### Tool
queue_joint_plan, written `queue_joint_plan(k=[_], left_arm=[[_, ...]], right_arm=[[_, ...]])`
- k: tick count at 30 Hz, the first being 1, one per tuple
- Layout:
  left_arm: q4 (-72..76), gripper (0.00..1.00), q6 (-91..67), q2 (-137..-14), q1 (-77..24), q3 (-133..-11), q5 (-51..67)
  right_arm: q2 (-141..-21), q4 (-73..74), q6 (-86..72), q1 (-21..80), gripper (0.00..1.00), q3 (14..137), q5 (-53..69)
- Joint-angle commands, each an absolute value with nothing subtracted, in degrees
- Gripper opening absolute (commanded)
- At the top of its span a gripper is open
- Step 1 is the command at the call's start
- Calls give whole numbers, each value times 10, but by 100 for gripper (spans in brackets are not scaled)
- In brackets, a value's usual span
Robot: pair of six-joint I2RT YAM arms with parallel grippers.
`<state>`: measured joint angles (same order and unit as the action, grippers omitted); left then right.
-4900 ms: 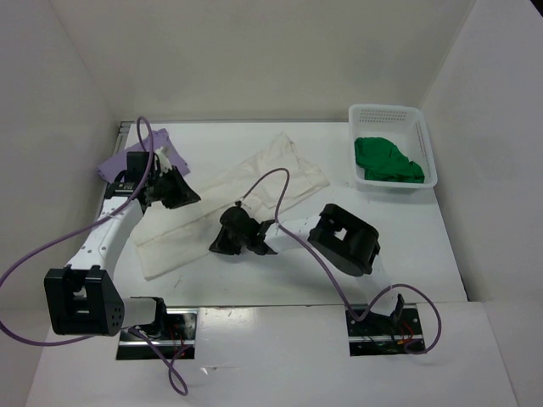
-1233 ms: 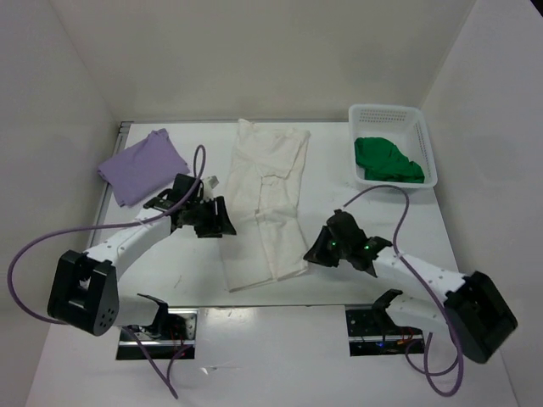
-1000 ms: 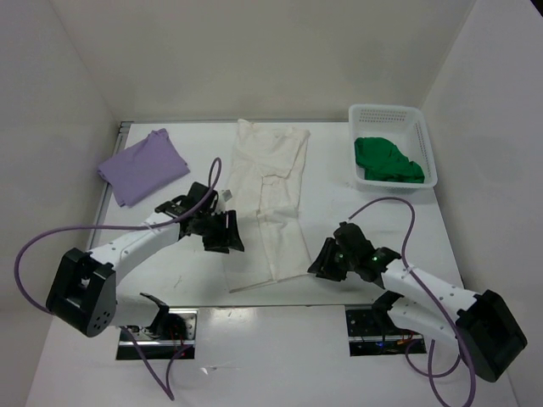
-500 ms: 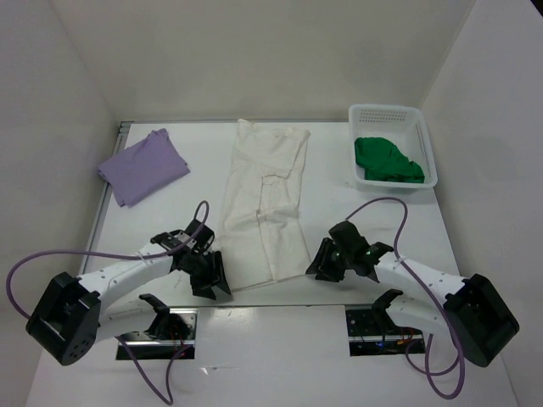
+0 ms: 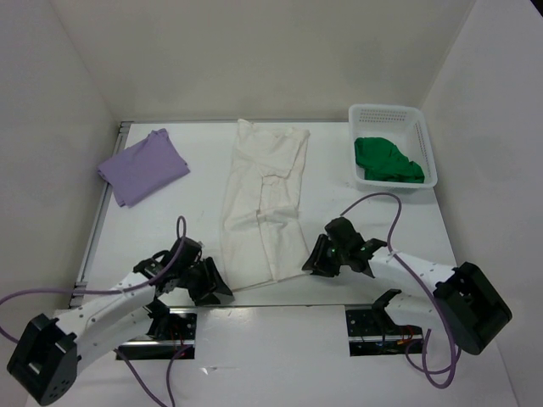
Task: Fold and stack the t-shirts
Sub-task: Pick up the rectangle-folded T-shirt from the center of the board.
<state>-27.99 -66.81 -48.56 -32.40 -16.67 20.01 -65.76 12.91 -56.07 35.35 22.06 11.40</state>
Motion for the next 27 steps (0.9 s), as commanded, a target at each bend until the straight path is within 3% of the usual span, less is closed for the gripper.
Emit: queue_joint_plan(k=[1,6,12,20,27], left_arm=[[-237,57,-742,-426,-326,-143,202],[-196,57,-766,-420,-326,-154,184],[-190,55,-708,-533,-326,-185,151],[-152,49,-720,-538,-326,-163,135],[-128,34,-703,-573,-326,-177,142]], right_arm=[[-666,120,-541,353,41,238,94],[-650,136,-541,348,41,233,94],[-638,131,-548,348,38,222,100],[-599,150,-561,348,38,210,95],[-619,140,-555,348,27,217,95]])
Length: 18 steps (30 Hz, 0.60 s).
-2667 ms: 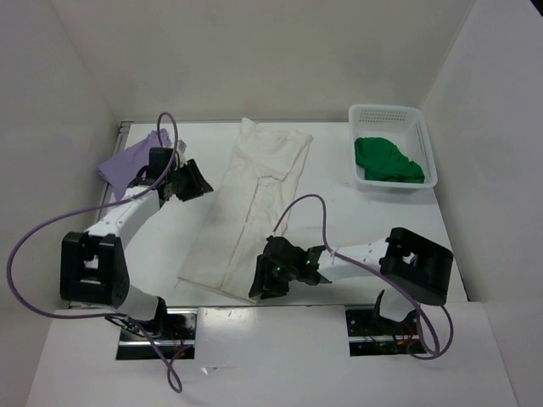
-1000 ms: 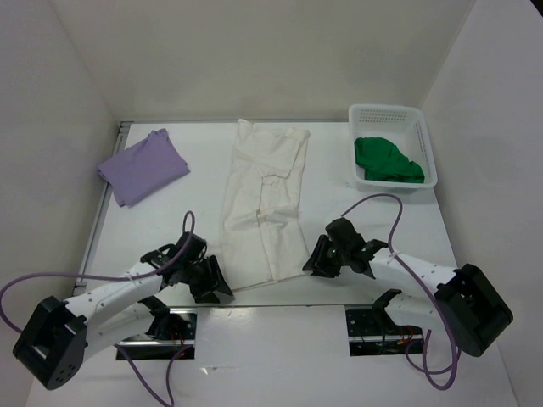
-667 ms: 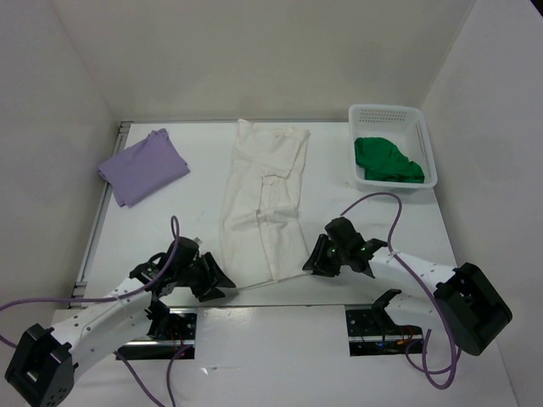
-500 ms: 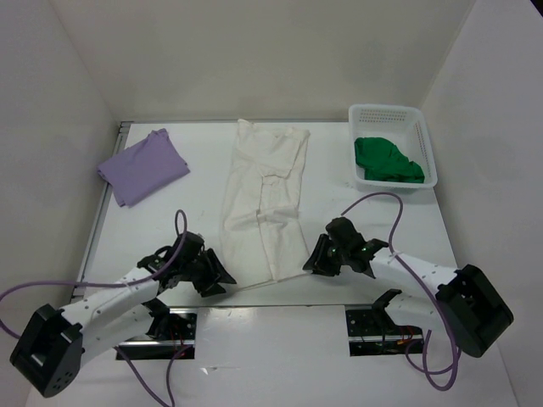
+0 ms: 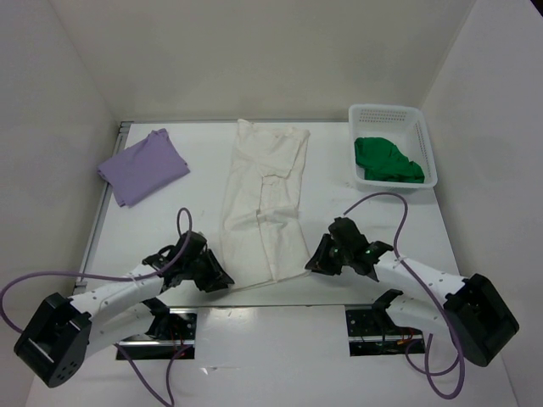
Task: Fold and stack the t-shirts
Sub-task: Pick up the rectangle-folded T-shirt from the center of the board.
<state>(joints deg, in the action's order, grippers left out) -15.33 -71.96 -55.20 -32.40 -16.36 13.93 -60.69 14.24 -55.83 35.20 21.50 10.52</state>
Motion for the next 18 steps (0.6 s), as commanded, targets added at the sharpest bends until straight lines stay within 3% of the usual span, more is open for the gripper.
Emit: queue_joint_plan(k=[1,13,18], left_arm=[[-128,31,-692,-580,-326,-178,142],[-149,8,-634,-625,-337,-216,184],[-295,5,-610,-535,-337,-242,278]], right_arm=[[-636,135,-549,348,25,217,95],[-614,172,-549,348,0,205,137],[-510,276,-579,399,0,244,153]])
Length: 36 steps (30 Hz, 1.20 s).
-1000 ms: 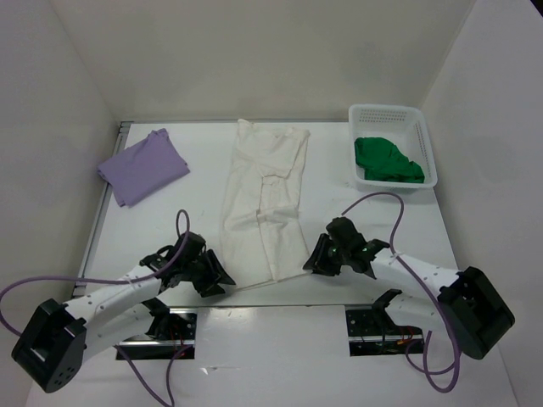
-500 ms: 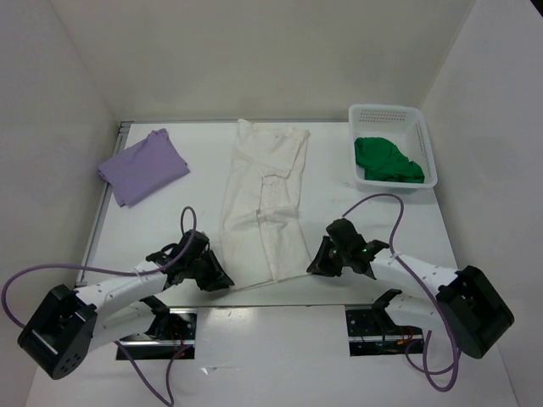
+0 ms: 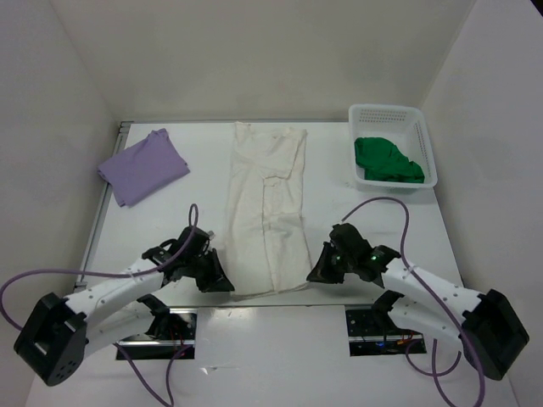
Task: Fold and stack the t-shirts
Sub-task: Pick up the rectangle-folded T-shirt from the center of the board, then fold the rectangle-folded T-shirt at the center of the board.
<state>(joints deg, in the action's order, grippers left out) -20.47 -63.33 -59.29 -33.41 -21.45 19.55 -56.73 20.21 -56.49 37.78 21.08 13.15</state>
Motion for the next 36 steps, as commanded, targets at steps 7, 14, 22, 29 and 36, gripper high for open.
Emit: queue_joint_plan(k=[7,14,22,29,36], left_arm=[[-423,4,-528,-583,-337,-444,313],[-403,4,-481,-634,-237,-535,262],[-297,4,-432,-743,-108,-568,246],[-238,5,-421,-867,-103,-661,211],[-219,6,-403,-984,-103,-735,185]], right_arm=[[-553,384,-546,404,0,412,164],[-648,383,-431,299,0,525,141],[-801,302,-353,222,0,605,128],[-911,252,-342,196,0,675,118],[-1004,233,-331,159,0,748,111]])
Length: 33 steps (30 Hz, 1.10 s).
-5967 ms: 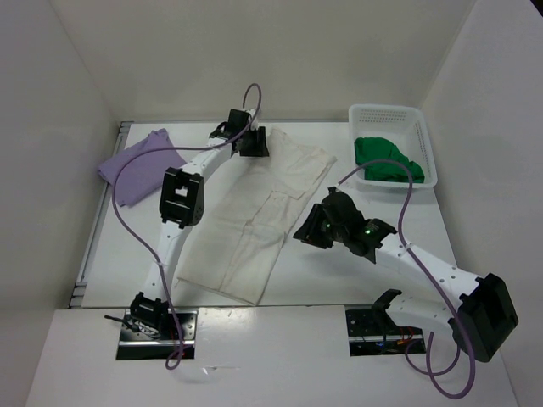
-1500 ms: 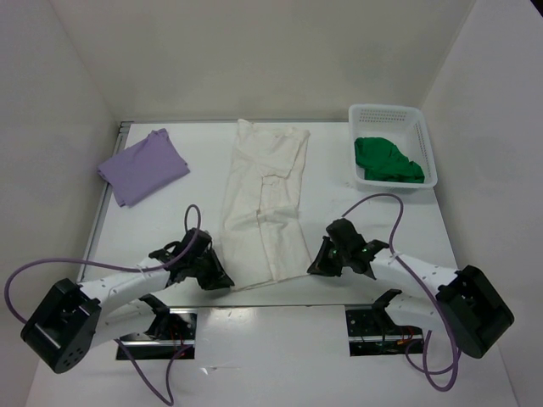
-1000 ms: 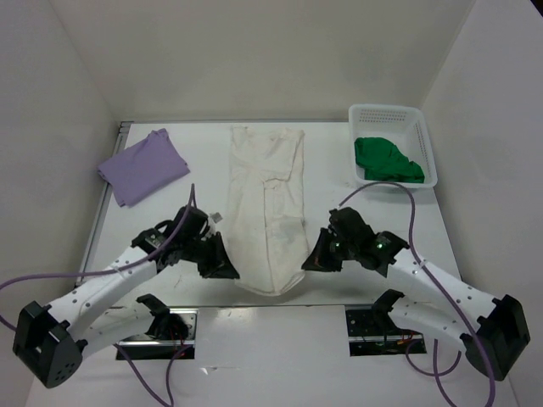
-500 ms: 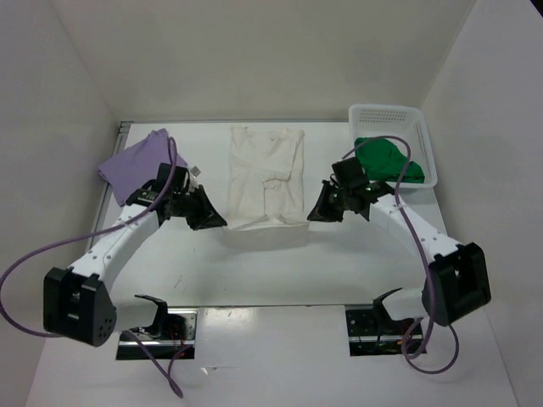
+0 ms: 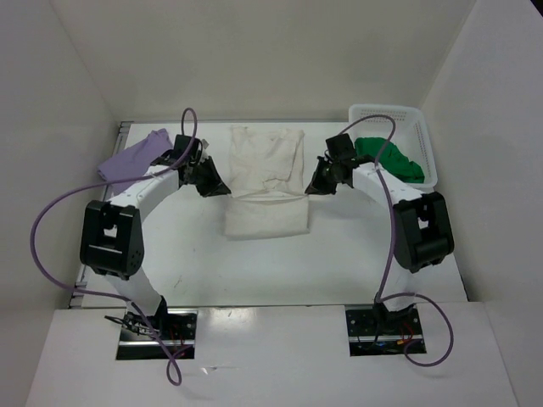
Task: Fold and stack the t-shirts
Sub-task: Fold the rectangle-folded T-shirt at the center of the board.
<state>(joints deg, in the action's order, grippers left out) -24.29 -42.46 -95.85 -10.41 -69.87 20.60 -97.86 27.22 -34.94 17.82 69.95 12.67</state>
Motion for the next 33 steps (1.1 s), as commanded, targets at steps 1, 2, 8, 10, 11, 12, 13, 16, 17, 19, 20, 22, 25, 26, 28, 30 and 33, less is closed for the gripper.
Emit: queue_joint_plan(k=[1,2,8,10,11,12,13,16,17,19,20,22,25,26,28,30,33], left_arm=[[-212,6,-403,-992,-98,-743,179],[-212,7,-397,-1001,-98,-753,179],[-185,10,-392,-1085,-87,-809,159],[-170,12,-397,-1102,-87,-814,153],[-163,15,-397,-1108,-87,-823,153],[-163,18,-397,-1120,-87,-833,141],[-156,22,-397,-1120,-87,-833,135],[-120,31,-403,-1118,-75,-833,135],[-108,35,-413,-1111,-68,-833,135],[-101,45,-422,-1099,-62,-839,135],[-101,51,-427,-1092,-55,-848,141],[-112,55,-427,-1078,-55,-876,146],[-99,55,-427,-1035,-55,-835,192],[-98,55,-427,-1012,-62,-817,204],[-98,55,-427,-981,-62,-766,221],[-98,55,-427,-918,-62,-664,221],[-98,59,-427,-843,-68,-557,242]], right_arm=[[-1015,226,-331,159,0,758,111],[-1026,226,-331,154,0,778,106],[-1113,214,-325,143,0,852,105],[-1144,214,-325,143,0,867,98],[-1154,214,-325,143,0,881,98],[-1164,214,-325,143,0,888,98],[-1178,214,-325,138,0,895,98],[-1178,205,-325,138,4,906,98],[-1178,205,-330,138,7,920,98],[-1178,213,-330,138,13,938,98],[-1178,214,-330,138,19,944,104],[-1168,214,-330,138,28,949,109],[-1130,220,-323,138,42,931,103],[-1119,220,-323,138,45,909,103],[-1073,225,-317,138,45,871,96],[-1036,200,-323,138,42,790,105],[-970,181,-329,143,14,685,135]])
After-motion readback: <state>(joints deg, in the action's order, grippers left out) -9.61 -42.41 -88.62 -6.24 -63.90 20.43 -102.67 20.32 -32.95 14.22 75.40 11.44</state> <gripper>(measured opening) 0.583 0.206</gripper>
